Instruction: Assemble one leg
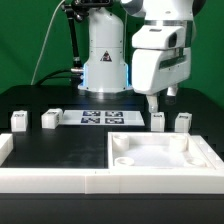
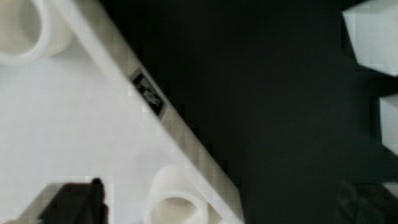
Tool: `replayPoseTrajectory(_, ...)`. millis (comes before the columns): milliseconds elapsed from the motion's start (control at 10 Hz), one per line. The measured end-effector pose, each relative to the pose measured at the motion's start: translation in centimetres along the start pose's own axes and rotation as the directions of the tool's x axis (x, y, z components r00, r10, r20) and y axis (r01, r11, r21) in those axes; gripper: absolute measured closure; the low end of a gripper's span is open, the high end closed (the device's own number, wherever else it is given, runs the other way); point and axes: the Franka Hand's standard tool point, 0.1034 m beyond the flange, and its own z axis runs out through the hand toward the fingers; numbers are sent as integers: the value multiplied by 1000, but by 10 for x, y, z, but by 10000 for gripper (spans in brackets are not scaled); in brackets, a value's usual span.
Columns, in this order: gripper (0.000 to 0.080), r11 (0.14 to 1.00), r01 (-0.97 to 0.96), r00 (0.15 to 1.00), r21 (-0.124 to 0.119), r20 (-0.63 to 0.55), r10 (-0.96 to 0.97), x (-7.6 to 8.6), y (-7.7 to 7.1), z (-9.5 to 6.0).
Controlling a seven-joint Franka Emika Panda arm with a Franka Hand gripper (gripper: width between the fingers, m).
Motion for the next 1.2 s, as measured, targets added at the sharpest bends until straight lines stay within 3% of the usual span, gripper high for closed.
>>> replayPoseTrajectory(200,150,972,-233,972,20,4,233,2,-15,2)
replayPoseTrajectory(600,150,863,-503,864,43,9,503,6,-22,2)
replayPoseTrajectory(900,150,705,-706,707,60,25,706,8,-26,3)
replayPoseTrajectory(1100,150,501,-862,505,78,37,863,3,-46,10)
replayPoseTrajectory(1200,150,443,-893,448,79,47,893,4,-57,11)
